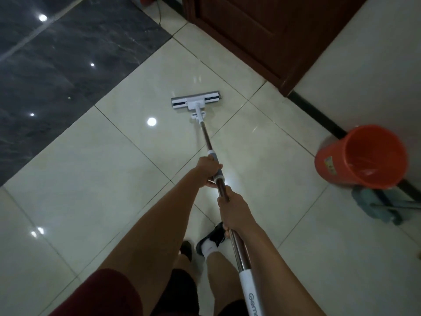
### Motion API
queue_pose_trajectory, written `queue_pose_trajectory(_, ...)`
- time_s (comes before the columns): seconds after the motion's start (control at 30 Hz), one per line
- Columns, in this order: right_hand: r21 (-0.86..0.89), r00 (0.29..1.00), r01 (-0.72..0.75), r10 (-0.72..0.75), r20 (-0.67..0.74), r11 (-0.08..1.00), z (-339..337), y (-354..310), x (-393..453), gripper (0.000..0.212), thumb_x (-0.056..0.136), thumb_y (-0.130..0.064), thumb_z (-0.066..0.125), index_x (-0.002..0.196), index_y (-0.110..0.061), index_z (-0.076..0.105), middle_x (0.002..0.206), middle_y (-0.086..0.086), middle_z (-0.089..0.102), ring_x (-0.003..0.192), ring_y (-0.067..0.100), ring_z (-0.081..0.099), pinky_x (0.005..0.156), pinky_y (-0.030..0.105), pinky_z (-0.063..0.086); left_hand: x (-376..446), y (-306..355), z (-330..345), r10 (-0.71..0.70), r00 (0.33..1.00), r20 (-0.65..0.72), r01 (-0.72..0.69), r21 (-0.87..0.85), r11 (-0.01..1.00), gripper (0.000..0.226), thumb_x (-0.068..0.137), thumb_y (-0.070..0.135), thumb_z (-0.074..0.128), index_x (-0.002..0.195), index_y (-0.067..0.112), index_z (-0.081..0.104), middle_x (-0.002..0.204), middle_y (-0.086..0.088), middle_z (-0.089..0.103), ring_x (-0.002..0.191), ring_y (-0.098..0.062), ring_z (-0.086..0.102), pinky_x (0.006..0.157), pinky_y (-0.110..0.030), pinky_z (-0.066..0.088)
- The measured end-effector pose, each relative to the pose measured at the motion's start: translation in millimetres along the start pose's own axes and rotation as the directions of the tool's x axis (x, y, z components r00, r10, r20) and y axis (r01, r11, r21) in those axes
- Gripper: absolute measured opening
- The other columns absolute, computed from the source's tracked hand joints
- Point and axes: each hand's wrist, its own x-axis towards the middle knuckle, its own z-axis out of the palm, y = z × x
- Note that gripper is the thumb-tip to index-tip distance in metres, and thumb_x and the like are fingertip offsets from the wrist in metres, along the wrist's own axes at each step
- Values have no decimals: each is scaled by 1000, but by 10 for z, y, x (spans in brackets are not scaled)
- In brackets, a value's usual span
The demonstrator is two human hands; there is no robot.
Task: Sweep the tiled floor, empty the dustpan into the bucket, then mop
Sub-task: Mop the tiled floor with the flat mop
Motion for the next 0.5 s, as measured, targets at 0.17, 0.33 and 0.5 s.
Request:
queue_pose_trajectory(0.17,-34,1000,-14,13,-28,999,427,367,-514,32,101,-24,41,129,-13,49,77,-4,50,61,13,48,59,25,44,-333,-631,38,10,999,44,-12,52,999,23,98,7,62,119,0,57,94,-17,63,73,-30,68,65,-52,63)
queue_pose_trajectory(0.33,73,998,-55,57,-34,996,885,725,-1167,31,101,-23,42,131,-21,49,75,-6,50,59,9,48,61,30,48,-707,-1365,35,11,997,76,-15,47,999,25,96,9,66,117,-2,58,94,-18,66,72,-31,70,80,-60,60)
queue_pose_trajectory(0.5,130,991,-113,122,-62,985,1239,1166,-1701,28,100,-28,43,128,-29,50,76,-5,51,63,13,50,68,35,52,-1130,-1978,164,44,993,107,-54,88,995,26,98,10,65,119,1,52,113,-25,62,79,-32,69,73,-56,62)
